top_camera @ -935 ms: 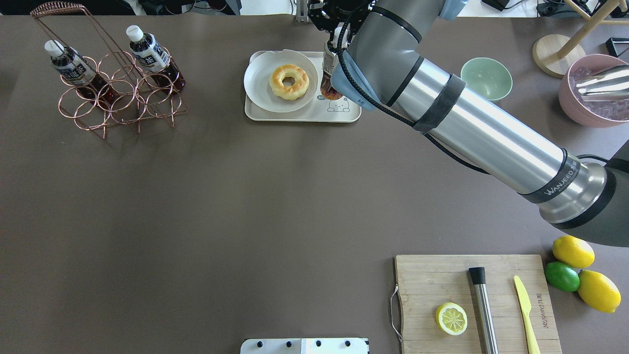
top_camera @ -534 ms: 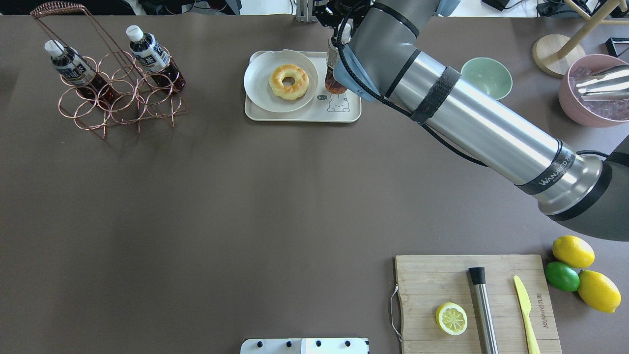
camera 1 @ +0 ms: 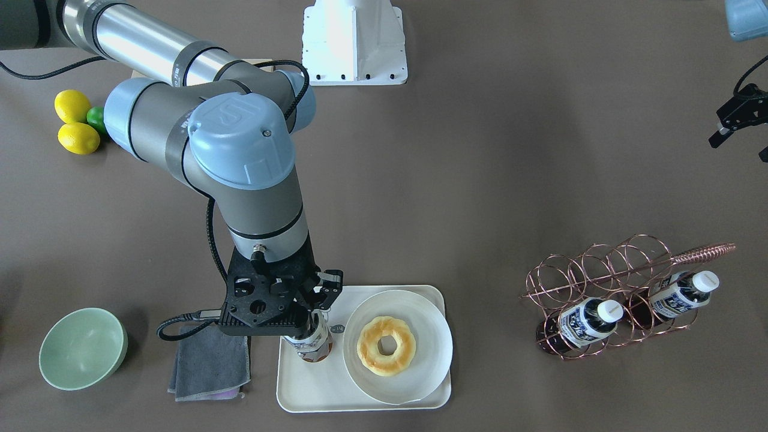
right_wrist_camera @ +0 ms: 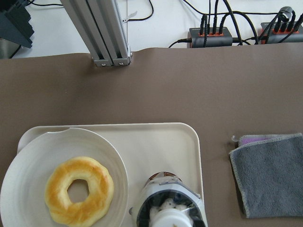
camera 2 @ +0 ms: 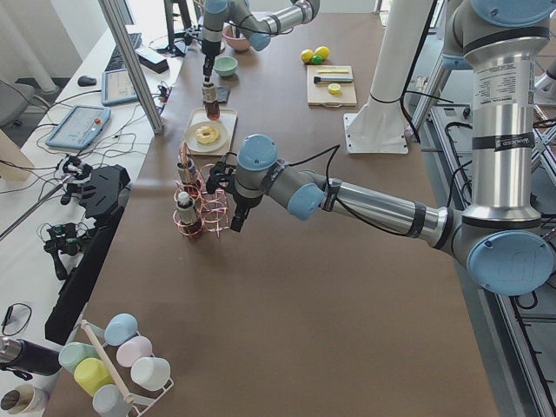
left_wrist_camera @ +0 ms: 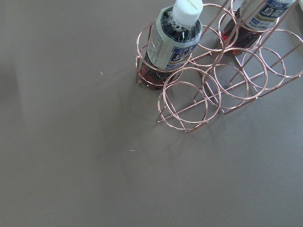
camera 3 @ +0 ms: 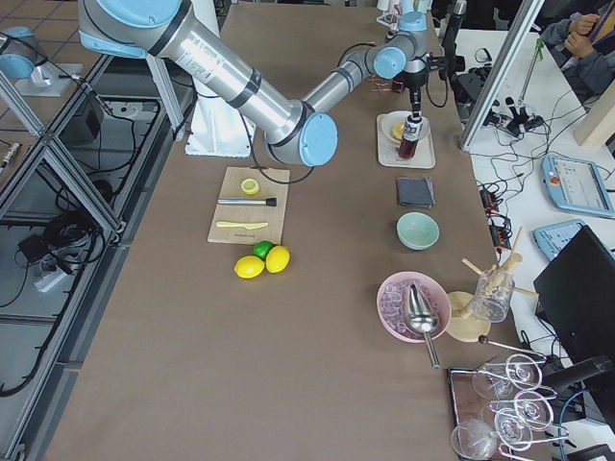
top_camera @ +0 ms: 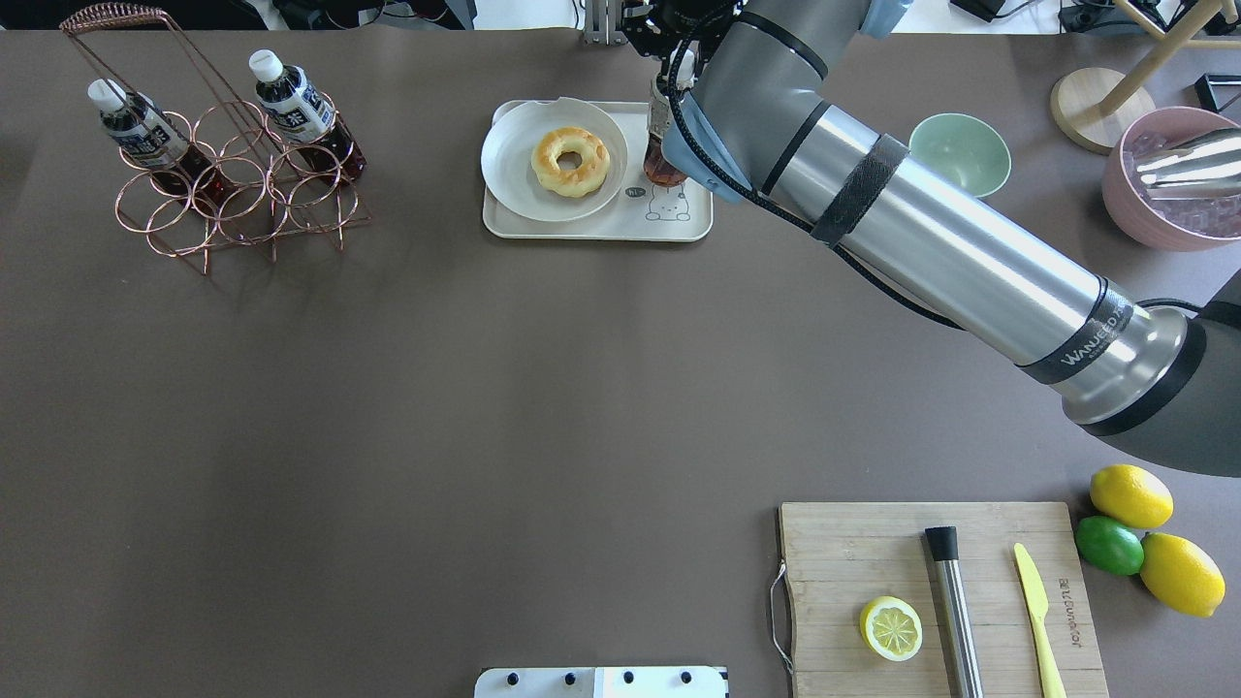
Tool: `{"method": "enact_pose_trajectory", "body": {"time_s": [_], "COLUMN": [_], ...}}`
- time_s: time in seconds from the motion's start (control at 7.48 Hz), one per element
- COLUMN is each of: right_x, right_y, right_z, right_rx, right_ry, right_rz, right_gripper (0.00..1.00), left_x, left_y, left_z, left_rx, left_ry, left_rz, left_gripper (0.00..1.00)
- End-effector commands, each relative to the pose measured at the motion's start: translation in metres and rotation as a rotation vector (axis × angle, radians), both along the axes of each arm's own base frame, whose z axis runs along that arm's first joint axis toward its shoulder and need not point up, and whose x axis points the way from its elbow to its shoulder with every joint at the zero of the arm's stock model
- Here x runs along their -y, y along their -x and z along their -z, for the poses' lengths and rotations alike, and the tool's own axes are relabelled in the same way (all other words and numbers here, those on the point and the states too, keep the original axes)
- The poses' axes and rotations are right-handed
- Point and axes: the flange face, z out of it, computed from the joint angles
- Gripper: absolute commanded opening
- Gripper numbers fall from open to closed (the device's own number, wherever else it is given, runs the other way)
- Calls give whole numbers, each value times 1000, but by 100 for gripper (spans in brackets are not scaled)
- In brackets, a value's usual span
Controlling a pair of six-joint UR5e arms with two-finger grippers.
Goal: Place tea on tray
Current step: 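Lower the tea bottle onto the tray and open the right gripper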
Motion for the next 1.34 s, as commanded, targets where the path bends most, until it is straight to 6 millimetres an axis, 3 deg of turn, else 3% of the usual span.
{"method": "enact_pose_trajectory", "body": {"time_s": [0.0, 0.53, 0.67, 0.8, 0.94, 1.2], "right_x": [-2, -3, -3, -2, -5, -5], "right_y": [3, 3, 3, 2, 4, -3], "right_z": [-3, -10, -12, -10, -8, -3], "right_rx": [-1, -2, -3, -1, 3, 12], "right_ry": [-2, 0, 1, -1, 2, -12], "right_rz": [3, 5, 5, 3, 3, 3], "right_gripper": [0, 0, 26, 45, 99, 100], "left_x": [-1, 2, 3, 5, 6, 6], "left_y": [0, -1, -2, -3, -3, -4], "left_z": [1, 2, 2, -2, -2, 0], "left_rx": [-1, 0, -1, 1, 1, 1], "left_ry": [-1, -1, 0, 7, 5, 10], "left_rz": [2, 1, 0, -2, -2, 3], "left_gripper": [96, 96, 96, 96, 96, 96]}}
